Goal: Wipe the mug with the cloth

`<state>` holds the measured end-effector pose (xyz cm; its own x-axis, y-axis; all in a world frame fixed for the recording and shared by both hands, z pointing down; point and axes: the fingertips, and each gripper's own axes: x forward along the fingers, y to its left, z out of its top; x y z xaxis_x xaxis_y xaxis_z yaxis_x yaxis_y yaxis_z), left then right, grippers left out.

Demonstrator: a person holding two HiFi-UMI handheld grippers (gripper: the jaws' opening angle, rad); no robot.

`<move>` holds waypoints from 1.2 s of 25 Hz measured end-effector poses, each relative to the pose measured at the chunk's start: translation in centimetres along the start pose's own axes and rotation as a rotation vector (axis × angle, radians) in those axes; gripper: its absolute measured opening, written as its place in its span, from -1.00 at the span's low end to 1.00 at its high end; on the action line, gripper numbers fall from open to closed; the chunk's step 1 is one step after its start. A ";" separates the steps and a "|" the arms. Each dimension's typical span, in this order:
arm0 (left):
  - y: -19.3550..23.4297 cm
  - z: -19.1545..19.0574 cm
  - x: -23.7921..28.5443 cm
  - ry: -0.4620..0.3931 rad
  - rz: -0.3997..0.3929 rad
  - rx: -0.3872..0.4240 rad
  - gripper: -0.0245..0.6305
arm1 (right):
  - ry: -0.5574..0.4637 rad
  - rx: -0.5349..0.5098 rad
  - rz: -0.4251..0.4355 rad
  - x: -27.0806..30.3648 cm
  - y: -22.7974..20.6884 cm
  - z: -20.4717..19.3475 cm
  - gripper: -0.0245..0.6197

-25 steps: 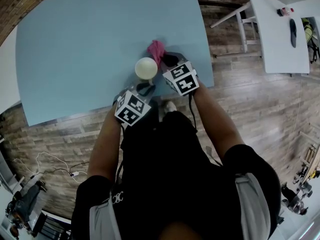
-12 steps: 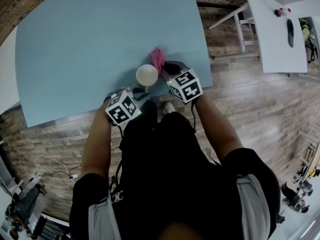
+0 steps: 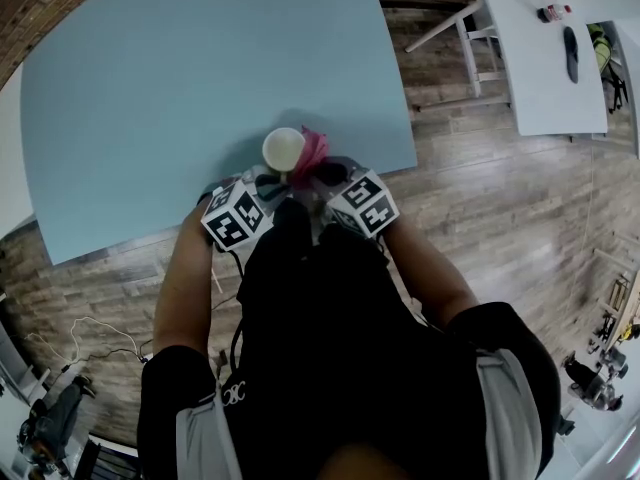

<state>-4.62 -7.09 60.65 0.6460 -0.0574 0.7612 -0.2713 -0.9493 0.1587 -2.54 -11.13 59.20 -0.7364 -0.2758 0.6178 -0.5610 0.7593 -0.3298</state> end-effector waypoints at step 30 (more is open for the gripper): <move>-0.5 1.1 -0.7 0.018 -0.124 0.174 -0.78 | 0.519 -0.307 0.663 7.9 1.2 10.2 -0.81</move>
<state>-4.11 -6.90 59.31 0.6531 0.0671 0.7543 -0.0621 -0.9880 0.1417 -12.86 -18.44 56.35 -0.5675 0.5204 0.6380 0.0993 0.8125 -0.5744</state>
